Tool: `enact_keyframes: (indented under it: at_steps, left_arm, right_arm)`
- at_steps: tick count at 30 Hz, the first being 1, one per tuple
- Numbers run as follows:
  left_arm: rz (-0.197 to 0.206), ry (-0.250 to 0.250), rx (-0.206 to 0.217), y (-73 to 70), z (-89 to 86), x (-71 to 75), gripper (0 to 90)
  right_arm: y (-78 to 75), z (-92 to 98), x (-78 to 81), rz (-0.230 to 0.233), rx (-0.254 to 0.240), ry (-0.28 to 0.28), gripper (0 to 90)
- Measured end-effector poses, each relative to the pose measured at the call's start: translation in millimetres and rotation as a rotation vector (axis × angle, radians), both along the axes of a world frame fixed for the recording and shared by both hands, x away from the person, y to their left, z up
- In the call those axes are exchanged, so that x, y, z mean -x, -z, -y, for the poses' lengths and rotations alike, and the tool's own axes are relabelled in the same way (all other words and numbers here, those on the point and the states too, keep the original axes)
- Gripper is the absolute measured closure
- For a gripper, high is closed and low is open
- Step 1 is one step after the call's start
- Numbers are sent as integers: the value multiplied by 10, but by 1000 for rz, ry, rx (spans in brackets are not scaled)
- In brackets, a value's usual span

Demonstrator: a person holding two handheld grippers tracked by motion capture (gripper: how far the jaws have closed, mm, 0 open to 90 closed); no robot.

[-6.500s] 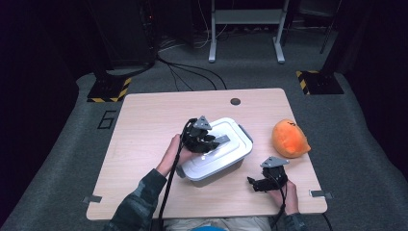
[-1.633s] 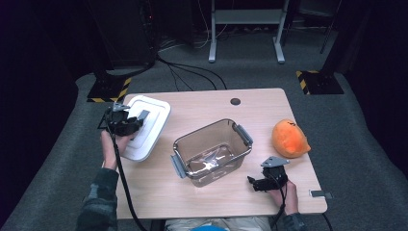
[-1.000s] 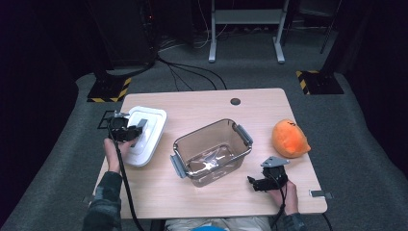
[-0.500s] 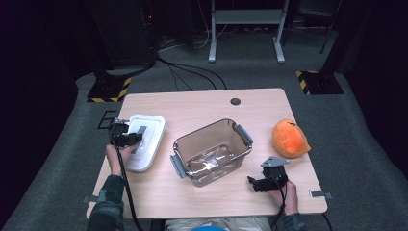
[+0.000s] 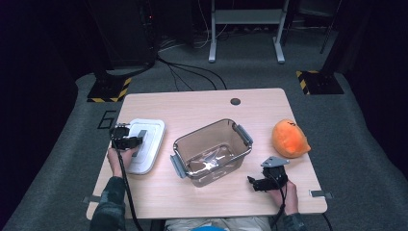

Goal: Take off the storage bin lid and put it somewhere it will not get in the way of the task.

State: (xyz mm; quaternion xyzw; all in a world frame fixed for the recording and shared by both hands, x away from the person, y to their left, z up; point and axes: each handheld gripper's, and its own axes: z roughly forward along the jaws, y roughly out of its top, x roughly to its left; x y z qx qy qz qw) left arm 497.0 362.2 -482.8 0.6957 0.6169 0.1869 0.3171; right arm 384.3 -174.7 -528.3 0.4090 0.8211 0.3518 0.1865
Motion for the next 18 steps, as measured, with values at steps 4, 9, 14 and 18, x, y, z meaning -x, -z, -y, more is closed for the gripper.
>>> enact_keyframes:
  at_steps: [4, 9, 14, 18]
  left_arm:
    - [-17, -11, 7, 56, -6, -23, 662]
    - [-37, -22, 14, 125, -31, -43, 662]
    - [-31, -38, 16, 180, -47, -37, 662]
    - [-14, -34, 7, 195, -46, -23, 661]
  right_arm:
    - [0, 0, 0, 0, 0, 0, 84]
    - [1, -1, 1, 1, -1, 3, 84]
    - [0, 0, 0, 0, 0, 2, 84]
    - [0, 0, 0, 0, 0, 2, 84]
